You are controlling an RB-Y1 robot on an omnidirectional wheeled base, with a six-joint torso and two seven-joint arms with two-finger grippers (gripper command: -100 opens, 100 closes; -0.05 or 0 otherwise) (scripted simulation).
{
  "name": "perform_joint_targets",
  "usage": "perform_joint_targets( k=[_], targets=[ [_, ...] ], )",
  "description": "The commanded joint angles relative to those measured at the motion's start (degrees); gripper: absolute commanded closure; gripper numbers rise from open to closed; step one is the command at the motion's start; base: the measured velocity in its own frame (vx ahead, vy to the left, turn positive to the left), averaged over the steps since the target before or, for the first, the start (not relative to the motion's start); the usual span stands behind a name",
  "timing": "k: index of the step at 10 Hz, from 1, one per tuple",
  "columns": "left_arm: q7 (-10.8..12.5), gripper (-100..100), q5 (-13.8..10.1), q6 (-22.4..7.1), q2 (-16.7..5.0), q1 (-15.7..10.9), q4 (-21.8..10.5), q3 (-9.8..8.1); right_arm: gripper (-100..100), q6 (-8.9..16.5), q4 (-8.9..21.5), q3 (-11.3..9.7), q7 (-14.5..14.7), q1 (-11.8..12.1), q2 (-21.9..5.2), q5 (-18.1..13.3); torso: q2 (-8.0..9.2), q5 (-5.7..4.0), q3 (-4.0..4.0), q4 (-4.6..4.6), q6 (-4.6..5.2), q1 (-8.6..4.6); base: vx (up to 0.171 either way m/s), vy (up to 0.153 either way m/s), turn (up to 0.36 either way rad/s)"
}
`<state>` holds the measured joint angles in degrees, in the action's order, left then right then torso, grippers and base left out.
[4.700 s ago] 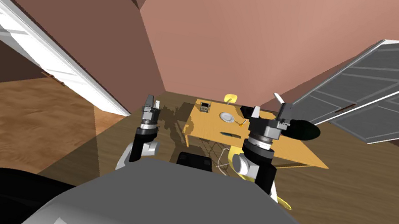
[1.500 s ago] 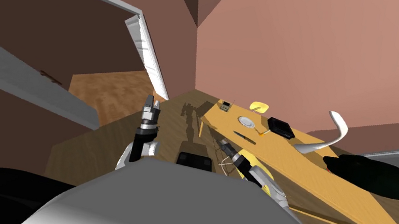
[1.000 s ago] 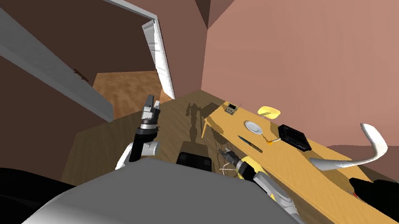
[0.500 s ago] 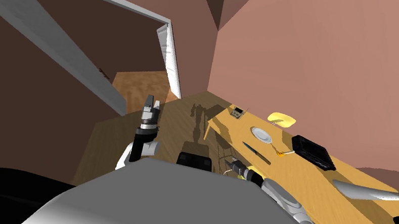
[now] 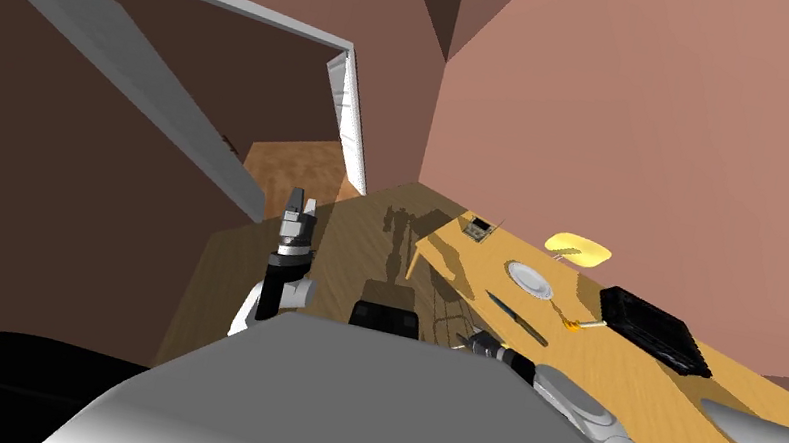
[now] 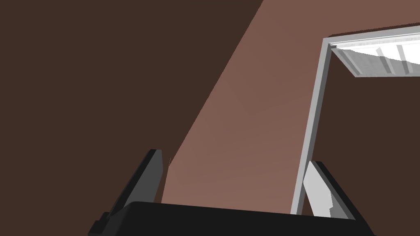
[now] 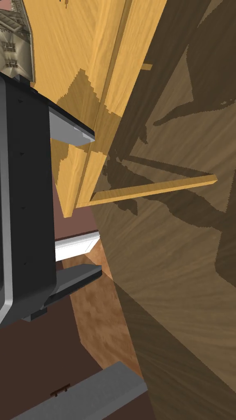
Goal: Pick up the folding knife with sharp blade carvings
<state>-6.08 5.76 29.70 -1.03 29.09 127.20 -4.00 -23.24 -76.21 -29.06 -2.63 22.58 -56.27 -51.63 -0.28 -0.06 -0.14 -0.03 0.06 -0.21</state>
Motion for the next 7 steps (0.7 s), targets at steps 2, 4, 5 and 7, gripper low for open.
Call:
perform_joint_targets(
  k=[2,4,5,7],
  targets=[
    [0.0,0,0.0,0.0,0.0,0.0,0.0,0.0,-100,-0.7,3.93,-0.23,0.17,0.15,-1.47,-2.44,-0.05,0.0,-0.03,-0.01,-0.03,-0.03,0.046,-0.038,0.181],
    [0.0,0,0.0,0.0,0.0,0.0,0.0,0.0,-100,-0.47,6.2,-0.7,-0.14,0.43,-2.77,-4.66,-0.06,0.0,-0.03,-0.01,-0.02,-0.03,0.049,-0.038,0.156],
    [0.0,0,0.0,0.0,0.0,0.01,0.0,0.0,-100,-0.24,8.36,-1.08,-0.44,0.75,-3.93,-6.77,-0.03,0.0,-0.02,-0.01,0.03,-0.02,0.059,-0.05,0.172],
    [0.0,0,0.0,0.0,0.0,0.01,0.0,0.0,-100,0.0,10.03,-1.36,-0.73,1.1,-4.94,-8.79,-0.07,-0.02,-0.04,-0.02,0.02,-0.04,0.065,-0.049,0.152]
  ],
)
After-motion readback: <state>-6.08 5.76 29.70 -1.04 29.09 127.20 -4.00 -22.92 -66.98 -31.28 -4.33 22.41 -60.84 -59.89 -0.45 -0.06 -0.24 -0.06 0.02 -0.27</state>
